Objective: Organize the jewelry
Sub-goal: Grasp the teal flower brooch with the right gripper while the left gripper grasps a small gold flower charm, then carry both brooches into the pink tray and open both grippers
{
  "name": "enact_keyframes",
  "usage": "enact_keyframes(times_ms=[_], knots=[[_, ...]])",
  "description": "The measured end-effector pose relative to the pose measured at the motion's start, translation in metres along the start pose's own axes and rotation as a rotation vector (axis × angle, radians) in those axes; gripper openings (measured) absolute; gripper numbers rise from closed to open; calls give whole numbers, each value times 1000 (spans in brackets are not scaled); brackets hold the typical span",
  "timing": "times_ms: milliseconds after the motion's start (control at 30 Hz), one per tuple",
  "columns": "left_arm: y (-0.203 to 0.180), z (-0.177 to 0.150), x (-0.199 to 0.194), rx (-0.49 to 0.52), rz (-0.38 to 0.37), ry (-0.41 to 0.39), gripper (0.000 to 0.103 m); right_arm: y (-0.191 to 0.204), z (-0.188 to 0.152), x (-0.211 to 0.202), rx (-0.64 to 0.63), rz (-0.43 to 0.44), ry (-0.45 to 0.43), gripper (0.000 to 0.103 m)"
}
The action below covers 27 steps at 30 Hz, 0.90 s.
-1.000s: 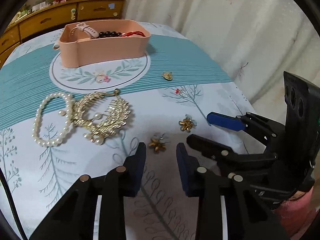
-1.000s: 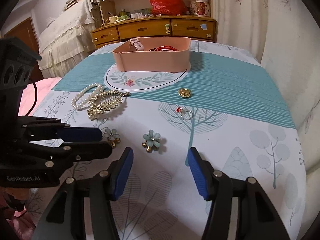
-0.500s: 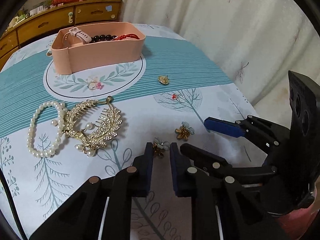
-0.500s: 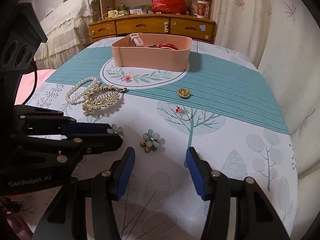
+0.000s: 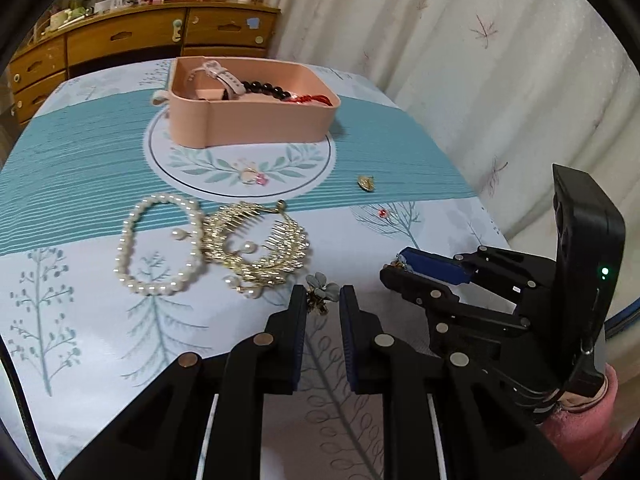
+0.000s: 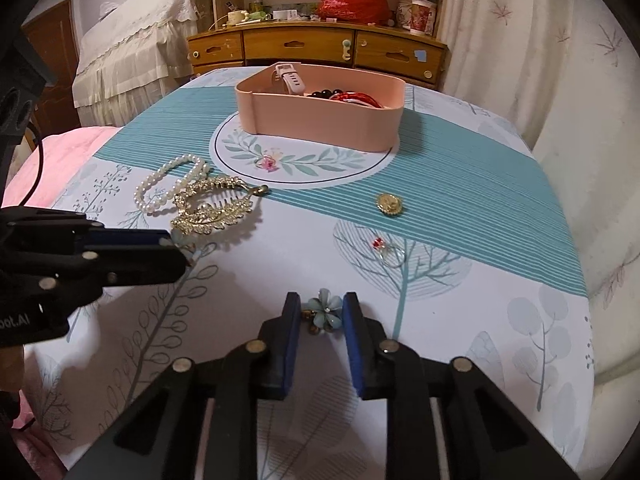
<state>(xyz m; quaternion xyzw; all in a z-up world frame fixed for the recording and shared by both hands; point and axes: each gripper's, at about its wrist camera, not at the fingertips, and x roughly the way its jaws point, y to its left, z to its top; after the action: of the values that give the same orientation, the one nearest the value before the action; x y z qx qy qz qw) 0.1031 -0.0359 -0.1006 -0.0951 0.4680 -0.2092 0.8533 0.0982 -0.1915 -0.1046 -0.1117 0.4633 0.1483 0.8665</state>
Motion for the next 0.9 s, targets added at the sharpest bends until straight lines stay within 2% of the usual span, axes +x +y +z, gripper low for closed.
enact_keyframes(times_ms=[67,233,367,567,733,900], knots=[[3,2,-5,-8,9,-6,14,1,3,-1,0,2,2,17],[8,15,-17,-22,7,-9,14,3,17,-7,-6,54,-7,17],[9,37,-28,-4,42,-25,14,7,43,-19,-37,84,-44,17],[11,80,-42,-1,48,-62,14,2,86,-30,-21,125,-89,17],[13,126,-49,4,56,-104,14,-18,130,-32,51,144,-108,17],[22,166,-33,-42,69,-129,15,-40,167,-26,111,156,-159,17]])
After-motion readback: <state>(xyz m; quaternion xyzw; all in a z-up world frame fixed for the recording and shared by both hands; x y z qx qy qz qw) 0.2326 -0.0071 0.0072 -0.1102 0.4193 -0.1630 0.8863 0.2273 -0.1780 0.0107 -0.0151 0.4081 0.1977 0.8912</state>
